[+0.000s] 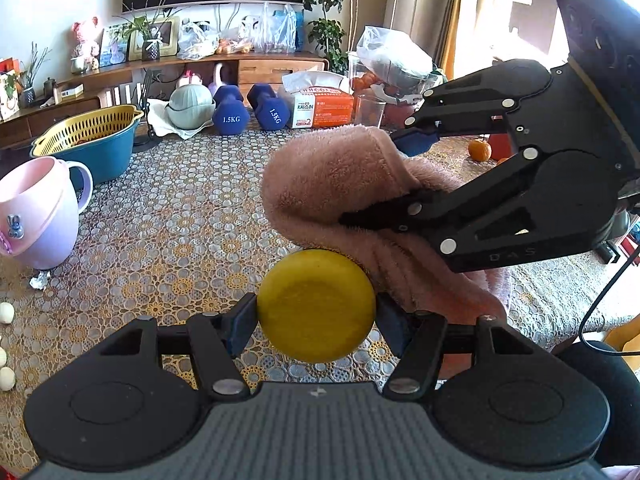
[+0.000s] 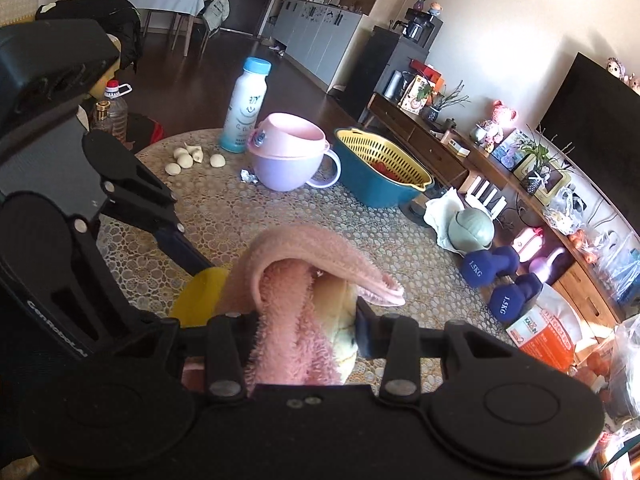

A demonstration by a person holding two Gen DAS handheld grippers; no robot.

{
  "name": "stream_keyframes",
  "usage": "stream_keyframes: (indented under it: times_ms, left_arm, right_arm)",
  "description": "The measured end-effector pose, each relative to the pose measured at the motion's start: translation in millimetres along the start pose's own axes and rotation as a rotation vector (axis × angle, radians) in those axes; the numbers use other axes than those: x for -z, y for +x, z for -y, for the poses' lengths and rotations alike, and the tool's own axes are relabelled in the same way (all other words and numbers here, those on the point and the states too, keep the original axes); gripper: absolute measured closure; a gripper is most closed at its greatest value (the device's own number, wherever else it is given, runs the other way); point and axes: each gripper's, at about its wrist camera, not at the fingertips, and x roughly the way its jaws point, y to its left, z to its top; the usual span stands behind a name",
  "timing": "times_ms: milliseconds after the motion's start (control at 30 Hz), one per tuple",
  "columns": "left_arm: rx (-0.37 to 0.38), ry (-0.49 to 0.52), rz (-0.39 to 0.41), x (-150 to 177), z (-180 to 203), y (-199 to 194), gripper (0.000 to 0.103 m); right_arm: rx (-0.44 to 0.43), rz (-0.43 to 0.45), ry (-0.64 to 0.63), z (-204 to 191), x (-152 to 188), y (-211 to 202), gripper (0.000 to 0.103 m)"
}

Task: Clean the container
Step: 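Wipe the bottle end again with the towel in the right gripper, then set the bottle upright on the table and open the left gripper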

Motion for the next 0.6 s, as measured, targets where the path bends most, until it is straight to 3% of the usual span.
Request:
stream_keyframes:
  times_ms: [367, 600]
  left_arm:
    - [0.005, 0.124, 0.042, -32, 23, 12, 0.040]
    - [0.000, 0.143, 0.044, -42, 29, 28, 0.040]
  right_arm:
    - [0.056, -0.082, 0.058, 29, 32, 20, 0.063]
    - [0.060, -0.128, 0.090, 36, 56, 31, 0.063]
